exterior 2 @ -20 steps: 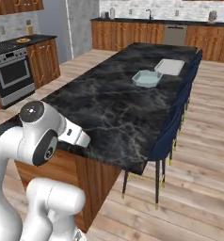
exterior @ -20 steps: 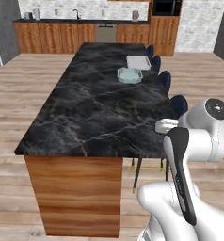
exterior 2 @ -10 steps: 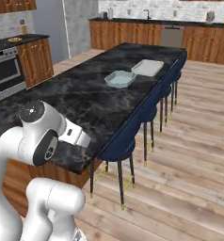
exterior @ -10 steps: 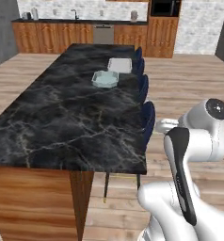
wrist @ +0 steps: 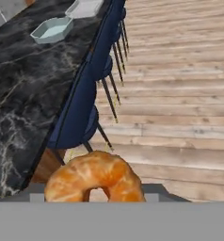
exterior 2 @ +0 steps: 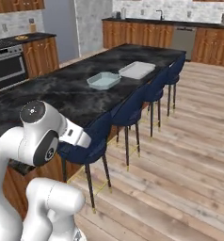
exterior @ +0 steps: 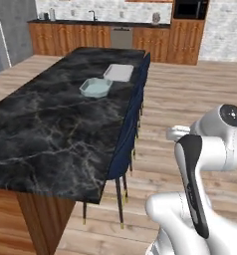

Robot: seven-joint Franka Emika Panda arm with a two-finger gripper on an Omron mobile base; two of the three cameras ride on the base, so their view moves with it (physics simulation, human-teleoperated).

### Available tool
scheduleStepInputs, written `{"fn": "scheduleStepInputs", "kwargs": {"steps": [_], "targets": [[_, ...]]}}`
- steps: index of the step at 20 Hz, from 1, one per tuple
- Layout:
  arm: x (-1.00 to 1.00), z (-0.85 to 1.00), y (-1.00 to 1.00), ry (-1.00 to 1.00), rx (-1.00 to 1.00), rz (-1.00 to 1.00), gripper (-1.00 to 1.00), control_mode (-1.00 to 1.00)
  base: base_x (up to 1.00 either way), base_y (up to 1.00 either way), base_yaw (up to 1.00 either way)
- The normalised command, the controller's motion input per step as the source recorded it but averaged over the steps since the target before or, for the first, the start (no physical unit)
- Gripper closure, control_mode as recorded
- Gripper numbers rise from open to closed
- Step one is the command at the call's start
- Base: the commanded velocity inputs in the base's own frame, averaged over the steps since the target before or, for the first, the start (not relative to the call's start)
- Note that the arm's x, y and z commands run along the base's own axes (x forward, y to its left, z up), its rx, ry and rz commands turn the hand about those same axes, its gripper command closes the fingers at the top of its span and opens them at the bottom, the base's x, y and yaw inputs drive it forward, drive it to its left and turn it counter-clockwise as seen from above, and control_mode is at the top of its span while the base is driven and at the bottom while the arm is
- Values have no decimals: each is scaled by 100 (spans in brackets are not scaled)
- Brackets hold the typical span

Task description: Place the cold items (avocado and tangerine) from the fridge in one tupperware on the dining counter. Place the warm items (kebab skewer and hot dog) in the stove area in another tupperware.

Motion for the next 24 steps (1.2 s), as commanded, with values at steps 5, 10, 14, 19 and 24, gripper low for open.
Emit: {"fn": "scheduleStepInputs", "kwargs": {"steps": [5, 10, 14, 19, 24], "targets": [[0, 0, 0, 0, 0, 0, 100, 100, 50, -100, 33], [0, 0, 0, 0, 0, 0, 100, 100, 57, -97, 36], [0, 0, 0, 0, 0, 0, 100, 100, 62, -80, 52], [0, 0, 0, 0, 0, 0, 100, 100, 66, -75, 54], [0, 0, 0, 0, 0, 0, 100, 100, 68, -81, 50]]}}
